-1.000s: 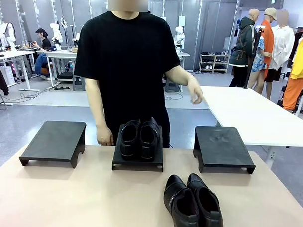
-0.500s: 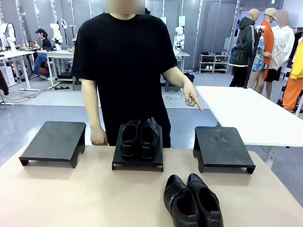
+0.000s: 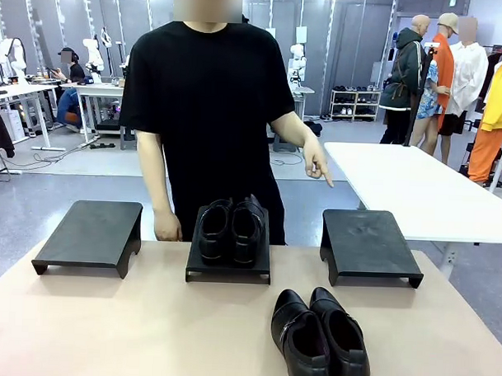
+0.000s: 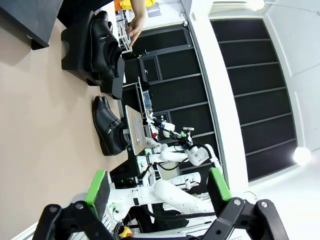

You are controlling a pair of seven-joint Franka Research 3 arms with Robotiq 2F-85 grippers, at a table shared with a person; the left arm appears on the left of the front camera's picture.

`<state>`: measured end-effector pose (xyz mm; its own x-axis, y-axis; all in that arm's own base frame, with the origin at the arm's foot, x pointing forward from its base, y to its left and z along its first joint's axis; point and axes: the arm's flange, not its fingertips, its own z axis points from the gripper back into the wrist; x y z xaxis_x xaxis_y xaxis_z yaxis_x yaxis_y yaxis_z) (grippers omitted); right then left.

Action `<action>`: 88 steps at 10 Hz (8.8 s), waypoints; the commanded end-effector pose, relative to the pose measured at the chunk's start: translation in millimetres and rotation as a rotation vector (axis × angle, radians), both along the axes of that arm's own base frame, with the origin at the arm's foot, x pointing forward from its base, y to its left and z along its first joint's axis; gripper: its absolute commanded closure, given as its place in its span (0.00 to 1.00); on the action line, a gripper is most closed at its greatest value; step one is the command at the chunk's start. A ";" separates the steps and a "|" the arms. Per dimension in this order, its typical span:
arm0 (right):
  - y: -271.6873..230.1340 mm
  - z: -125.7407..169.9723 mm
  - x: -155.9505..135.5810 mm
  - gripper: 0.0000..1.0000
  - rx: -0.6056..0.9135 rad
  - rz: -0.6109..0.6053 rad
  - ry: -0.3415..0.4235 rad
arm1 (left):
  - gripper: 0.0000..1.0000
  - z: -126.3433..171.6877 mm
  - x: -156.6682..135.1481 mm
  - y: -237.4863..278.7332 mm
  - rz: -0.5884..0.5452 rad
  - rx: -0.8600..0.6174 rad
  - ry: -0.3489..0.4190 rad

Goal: Place the shoes on the stand as instructed by the person.
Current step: Pick up another pair of Shoes and place it on the Shoes Stand indicated by the person.

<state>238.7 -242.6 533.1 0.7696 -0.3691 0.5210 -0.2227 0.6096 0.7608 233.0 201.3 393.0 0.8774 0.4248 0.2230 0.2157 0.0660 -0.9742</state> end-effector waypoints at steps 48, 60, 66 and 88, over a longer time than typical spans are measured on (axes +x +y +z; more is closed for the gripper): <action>433.0 -216.5 80.3 1.00 -0.964 0.186 0.597 | 0.00 0.4 -1.4 0.5 -0.005 -0.010 -0.014; 386.2 -53.5 100.5 0.99 -0.920 0.193 0.413 | 0.00 0.4 -1.4 0.5 -0.005 -0.010 -0.014; 374.7 -39.3 104.3 0.99 -0.895 0.178 0.400 | 0.00 0.4 -1.4 0.5 -0.005 -0.010 -0.014; 280.3 -60.6 330.3 0.92 -0.862 -0.093 0.303 | 0.00 0.4 -1.4 0.5 -0.005 -0.010 -0.014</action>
<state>557.1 39.0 467.0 0.9261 -0.0047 0.3773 -0.0226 0.9974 0.0678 232.8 201.2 393.0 0.8782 0.4239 0.2213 0.2140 0.0654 -0.9746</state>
